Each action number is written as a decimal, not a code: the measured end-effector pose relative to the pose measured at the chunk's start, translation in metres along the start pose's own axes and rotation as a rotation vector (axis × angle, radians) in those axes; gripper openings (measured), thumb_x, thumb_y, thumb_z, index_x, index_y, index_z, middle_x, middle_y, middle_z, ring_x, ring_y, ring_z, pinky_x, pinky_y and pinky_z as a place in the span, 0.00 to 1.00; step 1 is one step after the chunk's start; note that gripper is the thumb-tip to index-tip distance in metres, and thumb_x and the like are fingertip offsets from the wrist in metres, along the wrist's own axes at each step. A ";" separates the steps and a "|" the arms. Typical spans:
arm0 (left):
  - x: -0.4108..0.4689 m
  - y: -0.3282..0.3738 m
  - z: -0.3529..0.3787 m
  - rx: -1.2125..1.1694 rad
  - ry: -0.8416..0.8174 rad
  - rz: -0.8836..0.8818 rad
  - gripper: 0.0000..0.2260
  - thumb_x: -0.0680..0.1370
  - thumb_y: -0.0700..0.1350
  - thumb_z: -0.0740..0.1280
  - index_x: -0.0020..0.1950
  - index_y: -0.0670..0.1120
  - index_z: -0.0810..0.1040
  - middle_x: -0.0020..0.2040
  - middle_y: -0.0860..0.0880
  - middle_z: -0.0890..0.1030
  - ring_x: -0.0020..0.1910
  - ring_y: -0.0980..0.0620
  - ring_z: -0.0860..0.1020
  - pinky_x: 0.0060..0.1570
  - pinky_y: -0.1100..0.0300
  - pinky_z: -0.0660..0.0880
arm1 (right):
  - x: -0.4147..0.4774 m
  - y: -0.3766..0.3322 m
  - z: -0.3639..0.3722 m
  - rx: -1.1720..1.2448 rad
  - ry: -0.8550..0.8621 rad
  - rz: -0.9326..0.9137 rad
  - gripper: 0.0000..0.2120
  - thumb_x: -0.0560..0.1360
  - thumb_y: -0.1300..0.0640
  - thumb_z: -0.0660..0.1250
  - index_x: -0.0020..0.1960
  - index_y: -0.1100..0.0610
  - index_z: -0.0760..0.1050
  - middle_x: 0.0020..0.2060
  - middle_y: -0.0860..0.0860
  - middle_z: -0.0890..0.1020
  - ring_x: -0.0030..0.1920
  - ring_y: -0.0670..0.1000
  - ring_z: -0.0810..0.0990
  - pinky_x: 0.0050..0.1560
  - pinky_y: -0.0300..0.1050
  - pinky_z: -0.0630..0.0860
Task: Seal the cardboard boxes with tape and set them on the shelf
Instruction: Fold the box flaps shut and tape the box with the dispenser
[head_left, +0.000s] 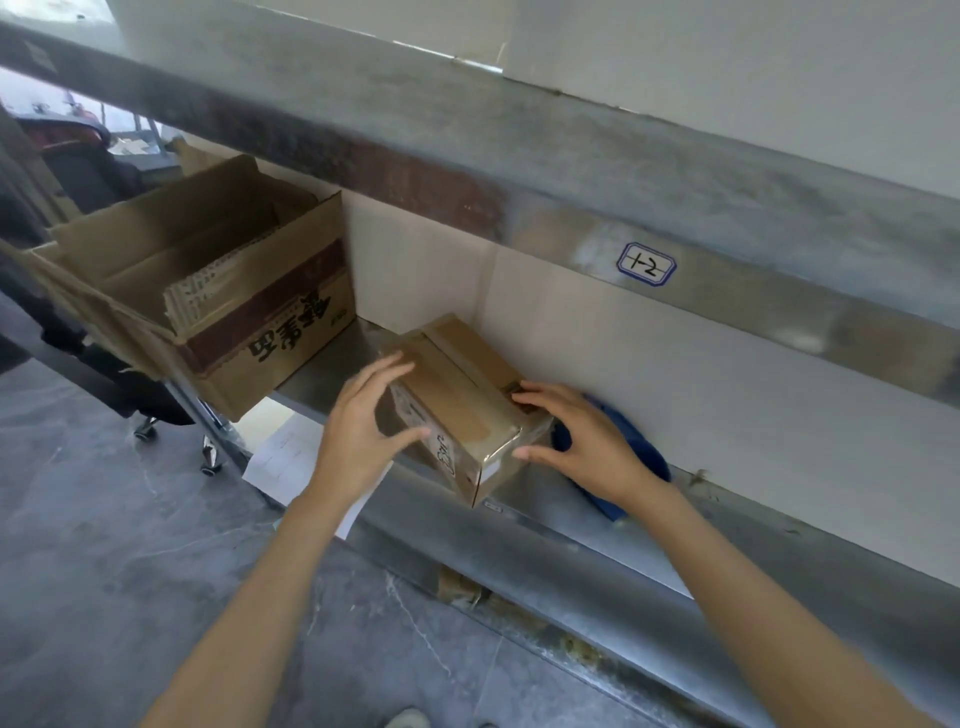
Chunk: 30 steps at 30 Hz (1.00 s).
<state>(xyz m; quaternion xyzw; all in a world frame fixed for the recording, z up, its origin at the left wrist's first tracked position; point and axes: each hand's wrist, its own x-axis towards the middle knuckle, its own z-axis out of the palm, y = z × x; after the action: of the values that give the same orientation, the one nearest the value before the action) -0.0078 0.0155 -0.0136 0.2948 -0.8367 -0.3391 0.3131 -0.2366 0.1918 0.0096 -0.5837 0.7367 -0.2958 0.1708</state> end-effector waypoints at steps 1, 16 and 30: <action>0.013 -0.005 -0.006 0.024 -0.001 -0.025 0.35 0.67 0.48 0.80 0.72 0.51 0.72 0.74 0.54 0.69 0.74 0.53 0.66 0.72 0.48 0.65 | -0.002 -0.003 0.002 0.001 0.028 0.006 0.30 0.71 0.41 0.73 0.71 0.45 0.71 0.71 0.36 0.67 0.70 0.36 0.65 0.69 0.36 0.63; 0.028 -0.026 -0.008 -0.038 0.001 -0.039 0.33 0.62 0.62 0.79 0.62 0.48 0.78 0.62 0.52 0.73 0.64 0.51 0.71 0.60 0.54 0.73 | -0.007 -0.044 0.047 -0.132 0.372 0.235 0.38 0.69 0.25 0.60 0.71 0.47 0.71 0.73 0.44 0.65 0.72 0.43 0.63 0.61 0.35 0.67; 0.062 -0.024 0.008 -0.072 -0.156 0.007 0.36 0.68 0.63 0.75 0.72 0.51 0.69 0.75 0.52 0.65 0.73 0.51 0.65 0.69 0.51 0.67 | 0.029 -0.038 0.062 -0.075 0.495 0.446 0.25 0.79 0.39 0.62 0.73 0.46 0.65 0.78 0.48 0.55 0.78 0.51 0.55 0.73 0.52 0.63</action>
<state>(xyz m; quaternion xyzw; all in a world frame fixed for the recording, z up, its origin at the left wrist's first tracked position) -0.0461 -0.0389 -0.0164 0.2531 -0.8469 -0.3899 0.2583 -0.1781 0.1436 -0.0108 -0.3242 0.8757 -0.3568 0.0257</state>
